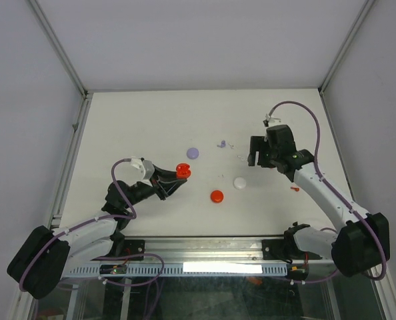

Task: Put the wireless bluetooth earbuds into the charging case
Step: Pick up the earbud from the center of the board.

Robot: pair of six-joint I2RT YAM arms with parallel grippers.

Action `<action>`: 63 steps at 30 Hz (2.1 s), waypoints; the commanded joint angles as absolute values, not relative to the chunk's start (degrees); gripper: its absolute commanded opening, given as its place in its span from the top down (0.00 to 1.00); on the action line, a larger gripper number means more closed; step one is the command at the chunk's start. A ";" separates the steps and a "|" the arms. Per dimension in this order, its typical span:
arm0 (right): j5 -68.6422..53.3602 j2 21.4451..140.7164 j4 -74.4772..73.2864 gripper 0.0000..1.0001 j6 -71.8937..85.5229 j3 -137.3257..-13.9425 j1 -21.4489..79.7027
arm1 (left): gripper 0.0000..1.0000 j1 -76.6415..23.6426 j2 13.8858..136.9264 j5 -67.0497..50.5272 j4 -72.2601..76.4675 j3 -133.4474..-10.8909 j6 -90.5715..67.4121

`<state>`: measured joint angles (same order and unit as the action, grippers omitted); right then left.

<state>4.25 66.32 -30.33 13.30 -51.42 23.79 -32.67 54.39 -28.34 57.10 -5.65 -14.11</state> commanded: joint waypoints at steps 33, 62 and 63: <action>12.79 89.89 -19.23 0.60 38.92 -51.14 7.23 | 1.00 -33.13 53.64 -26.98 59.35 -5.62 -13.41; 8.85 97.18 -27.66 0.63 22.91 -60.80 12.21 | 1.00 -33.13 54.84 -28.65 60.12 -6.64 -15.76; 9.40 97.59 -27.95 0.63 23.11 -60.86 12.37 | 1.00 -33.13 54.84 -28.70 60.12 -6.64 -15.88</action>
